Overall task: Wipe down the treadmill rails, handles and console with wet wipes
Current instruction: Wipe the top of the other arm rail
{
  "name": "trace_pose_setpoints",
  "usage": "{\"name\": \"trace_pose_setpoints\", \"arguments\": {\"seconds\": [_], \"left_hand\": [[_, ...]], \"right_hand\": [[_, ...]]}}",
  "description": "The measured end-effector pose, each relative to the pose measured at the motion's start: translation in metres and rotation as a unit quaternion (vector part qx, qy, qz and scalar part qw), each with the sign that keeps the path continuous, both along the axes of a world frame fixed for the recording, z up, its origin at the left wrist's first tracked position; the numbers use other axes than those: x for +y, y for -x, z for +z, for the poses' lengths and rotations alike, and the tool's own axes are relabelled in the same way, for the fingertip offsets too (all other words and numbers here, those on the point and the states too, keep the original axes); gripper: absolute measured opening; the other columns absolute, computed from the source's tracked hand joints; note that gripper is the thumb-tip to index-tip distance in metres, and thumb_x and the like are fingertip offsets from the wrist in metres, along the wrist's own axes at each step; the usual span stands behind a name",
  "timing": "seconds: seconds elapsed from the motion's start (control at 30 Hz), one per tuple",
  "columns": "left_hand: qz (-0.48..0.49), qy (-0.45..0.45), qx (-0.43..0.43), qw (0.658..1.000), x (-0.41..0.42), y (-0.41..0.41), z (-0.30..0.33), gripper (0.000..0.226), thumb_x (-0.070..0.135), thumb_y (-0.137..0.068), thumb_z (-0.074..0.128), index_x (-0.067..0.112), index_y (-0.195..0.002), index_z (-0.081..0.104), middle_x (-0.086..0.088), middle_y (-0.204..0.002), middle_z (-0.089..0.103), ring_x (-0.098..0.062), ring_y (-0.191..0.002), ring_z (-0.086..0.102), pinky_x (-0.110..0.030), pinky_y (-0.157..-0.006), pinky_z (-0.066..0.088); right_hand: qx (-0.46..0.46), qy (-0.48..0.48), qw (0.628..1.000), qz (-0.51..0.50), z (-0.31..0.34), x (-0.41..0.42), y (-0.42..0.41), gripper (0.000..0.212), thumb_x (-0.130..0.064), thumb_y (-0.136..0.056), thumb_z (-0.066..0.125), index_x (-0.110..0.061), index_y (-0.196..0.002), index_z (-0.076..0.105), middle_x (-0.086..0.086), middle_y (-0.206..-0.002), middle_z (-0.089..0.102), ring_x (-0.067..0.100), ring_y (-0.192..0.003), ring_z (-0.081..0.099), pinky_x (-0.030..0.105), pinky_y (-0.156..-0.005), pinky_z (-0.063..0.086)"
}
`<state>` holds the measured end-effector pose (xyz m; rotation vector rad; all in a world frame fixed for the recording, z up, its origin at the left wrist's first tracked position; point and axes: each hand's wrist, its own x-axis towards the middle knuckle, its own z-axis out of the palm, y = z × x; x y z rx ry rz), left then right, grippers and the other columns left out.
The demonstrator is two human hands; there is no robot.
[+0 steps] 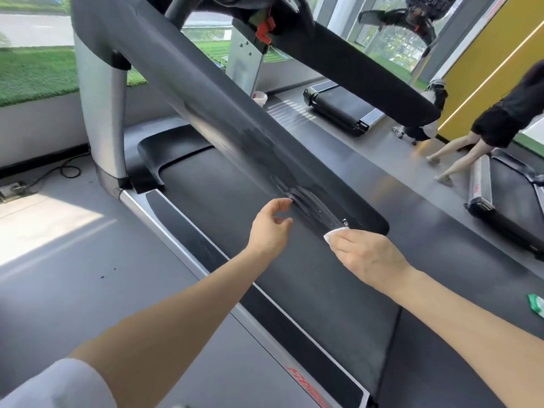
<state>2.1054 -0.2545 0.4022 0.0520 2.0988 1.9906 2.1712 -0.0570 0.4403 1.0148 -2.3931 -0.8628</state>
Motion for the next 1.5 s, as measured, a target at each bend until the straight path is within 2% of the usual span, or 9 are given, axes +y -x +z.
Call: {"name": "trace_pose_setpoints", "arguments": {"seconds": [0.07,0.2,0.5,0.63,0.73,0.87,1.13,1.33,1.5], "left_hand": [[-0.007,0.005,0.003,1.000,-0.001,-0.001,0.002,0.036,0.006,-0.094,0.050,0.024,-0.124,0.054,0.014,-0.120,0.054,0.004,-0.078,0.053,-0.005,-0.047,0.039],[-0.011,0.019,0.016,1.000,-0.002,-0.001,0.004,0.038,0.006,-0.093,0.051,0.023,-0.127,0.052,0.015,-0.120,0.053,0.008,-0.080,0.053,-0.003,-0.049,0.040],[-0.030,0.066,0.069,0.995,0.002,-0.006,-0.006,0.046,0.002,-0.091,0.047,0.029,-0.128,0.051,0.014,-0.124,0.050,-0.003,-0.096,0.055,-0.005,-0.054,0.043],[-0.029,0.105,0.137,0.985,0.006,-0.011,-0.008,0.047,0.001,-0.090,0.048,0.030,-0.127,0.051,0.020,-0.124,0.042,-0.006,-0.107,0.054,-0.025,-0.081,0.051],[-0.023,0.147,0.208,0.967,0.005,-0.012,-0.006,0.052,-0.001,-0.087,0.051,0.029,-0.130,0.050,0.019,-0.130,0.041,-0.008,-0.114,0.050,-0.030,-0.093,0.046],[-0.026,0.201,0.294,0.934,0.004,-0.011,-0.001,0.060,-0.003,-0.085,0.052,0.027,-0.137,0.046,0.017,-0.142,0.037,-0.003,-0.124,0.039,-0.019,-0.085,0.037],[-0.036,0.242,0.329,0.912,0.000,-0.006,-0.002,0.061,-0.004,-0.085,0.052,0.026,-0.138,0.045,0.015,-0.142,0.037,-0.003,-0.121,0.040,-0.016,-0.081,0.035],[-0.029,0.232,0.319,0.918,0.001,-0.006,0.000,0.059,-0.004,-0.084,0.050,0.026,-0.135,0.047,0.016,-0.139,0.038,0.001,-0.105,0.044,-0.018,-0.077,0.037],[-0.043,0.236,0.326,0.915,-0.002,-0.004,0.001,0.058,-0.005,-0.084,0.048,0.025,-0.134,0.047,0.015,-0.139,0.037,0.001,-0.103,0.044,-0.019,-0.077,0.036]], "right_hand": [[0.023,0.025,0.999,0.018,0.004,-0.013,0.015,0.018,0.008,-0.078,0.062,-0.008,-0.076,0.069,0.002,-0.076,0.060,0.016,-0.072,0.060,0.021,-0.068,0.052],[0.035,0.095,0.995,0.001,0.005,-0.041,0.049,0.025,0.010,-0.080,0.054,-0.010,-0.078,0.069,-0.002,-0.076,0.060,0.013,-0.069,0.061,0.020,-0.059,0.050],[0.055,0.202,0.978,-0.020,0.011,-0.008,-0.018,0.027,0.011,-0.079,0.063,-0.007,-0.096,0.073,-0.003,-0.093,0.070,0.012,-0.086,0.068,0.021,-0.074,0.055],[0.041,0.266,0.962,-0.043,-0.003,-0.029,0.013,0.027,0.005,-0.080,0.063,-0.011,-0.099,0.072,-0.007,-0.094,0.070,0.009,-0.087,0.067,0.023,-0.055,0.053],[0.043,0.283,0.957,-0.043,-0.005,-0.015,-0.007,0.029,0.004,-0.081,0.067,-0.013,-0.105,0.072,-0.009,-0.102,0.070,0.007,-0.095,0.066,0.021,-0.059,0.054],[0.071,0.309,0.948,-0.035,-0.005,-0.010,-0.015,0.023,0.001,-0.087,0.064,-0.012,-0.104,0.072,-0.007,-0.103,0.070,0.009,-0.094,0.067,0.024,-0.061,0.056],[0.092,0.328,0.939,-0.048,-0.011,-0.012,-0.021,0.020,-0.002,-0.092,0.060,-0.009,-0.107,0.072,-0.006,-0.106,0.070,0.009,-0.097,0.066,0.022,-0.075,0.056],[0.088,0.335,0.937,-0.055,-0.015,-0.036,0.012,0.022,0.001,-0.085,0.065,-0.011,-0.102,0.073,-0.007,-0.099,0.071,0.010,-0.090,0.067,0.023,-0.067,0.056],[0.087,0.346,0.932,-0.072,-0.015,-0.023,-0.012,0.024,-0.001,-0.092,0.058,-0.010,-0.110,0.071,-0.007,-0.109,0.069,0.008,-0.100,0.066,0.022,-0.074,0.056]]}}
